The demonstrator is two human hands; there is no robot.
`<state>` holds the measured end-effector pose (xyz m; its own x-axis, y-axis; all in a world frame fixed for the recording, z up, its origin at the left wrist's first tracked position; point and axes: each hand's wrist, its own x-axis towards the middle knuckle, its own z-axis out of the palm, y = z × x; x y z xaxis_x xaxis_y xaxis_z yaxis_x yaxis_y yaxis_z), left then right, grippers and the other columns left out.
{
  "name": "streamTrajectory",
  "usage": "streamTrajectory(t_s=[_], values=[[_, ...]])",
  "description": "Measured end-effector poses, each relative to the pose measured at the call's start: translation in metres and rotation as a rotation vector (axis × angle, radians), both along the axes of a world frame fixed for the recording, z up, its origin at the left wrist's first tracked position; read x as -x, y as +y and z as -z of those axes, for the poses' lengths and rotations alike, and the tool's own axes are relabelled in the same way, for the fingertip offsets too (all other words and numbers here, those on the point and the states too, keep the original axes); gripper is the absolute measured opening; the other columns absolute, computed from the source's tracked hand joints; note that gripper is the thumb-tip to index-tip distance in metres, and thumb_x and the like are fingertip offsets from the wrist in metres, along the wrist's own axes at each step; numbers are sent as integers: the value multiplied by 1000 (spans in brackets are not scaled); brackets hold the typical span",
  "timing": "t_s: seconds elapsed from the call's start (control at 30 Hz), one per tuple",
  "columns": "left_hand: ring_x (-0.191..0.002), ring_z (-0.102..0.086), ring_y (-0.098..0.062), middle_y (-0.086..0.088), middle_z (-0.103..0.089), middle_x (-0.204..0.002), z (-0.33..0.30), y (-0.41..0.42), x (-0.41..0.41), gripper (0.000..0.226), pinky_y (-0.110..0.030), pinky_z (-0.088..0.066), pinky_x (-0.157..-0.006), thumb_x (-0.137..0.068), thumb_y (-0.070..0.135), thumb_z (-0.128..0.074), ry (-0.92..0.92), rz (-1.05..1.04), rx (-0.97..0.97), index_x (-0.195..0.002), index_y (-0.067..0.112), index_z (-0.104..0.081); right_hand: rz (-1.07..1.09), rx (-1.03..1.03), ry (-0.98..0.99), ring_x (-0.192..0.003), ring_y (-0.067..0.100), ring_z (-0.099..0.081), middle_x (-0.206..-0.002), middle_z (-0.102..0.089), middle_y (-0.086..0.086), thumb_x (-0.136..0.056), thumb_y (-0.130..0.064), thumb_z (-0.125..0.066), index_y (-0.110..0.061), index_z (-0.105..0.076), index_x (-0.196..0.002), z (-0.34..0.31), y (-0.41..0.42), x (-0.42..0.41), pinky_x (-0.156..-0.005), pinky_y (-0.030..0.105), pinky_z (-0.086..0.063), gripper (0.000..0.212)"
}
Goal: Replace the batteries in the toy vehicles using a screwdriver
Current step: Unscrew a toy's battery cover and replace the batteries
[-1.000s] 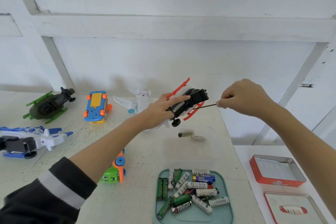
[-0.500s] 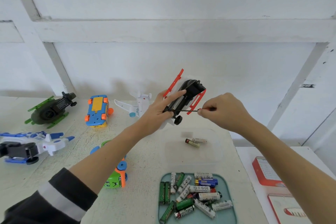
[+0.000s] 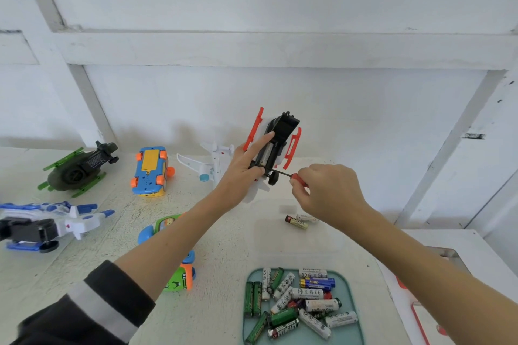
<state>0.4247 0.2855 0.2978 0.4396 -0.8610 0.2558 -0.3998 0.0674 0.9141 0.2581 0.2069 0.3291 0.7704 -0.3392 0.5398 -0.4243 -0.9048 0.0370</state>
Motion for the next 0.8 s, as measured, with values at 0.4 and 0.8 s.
streamTrajectory(t_s=[0.4,0.8], values=[[-109,-49,-16,-1,-42,-130,2,0,-1,68,-22,-45,-89,-79,15,-42,53,1,-14,-124,65,-40,-15,47,-114,-34,17,-23,-38,-33,-6,-78,-29,-42,-16,-41,-44,1,-9,9,-43,12,-11,37],[-110,-43,-5,-1,-35,-134,-4,-1,1,75,-9,-44,-83,-92,-8,-38,-55,65,-144,-124,61,-39,141,-18,77,-56,23,-39,-54,-38,1,-89,-26,-42,-10,-44,-62,-25,-34,-6,-46,23,-19,31]])
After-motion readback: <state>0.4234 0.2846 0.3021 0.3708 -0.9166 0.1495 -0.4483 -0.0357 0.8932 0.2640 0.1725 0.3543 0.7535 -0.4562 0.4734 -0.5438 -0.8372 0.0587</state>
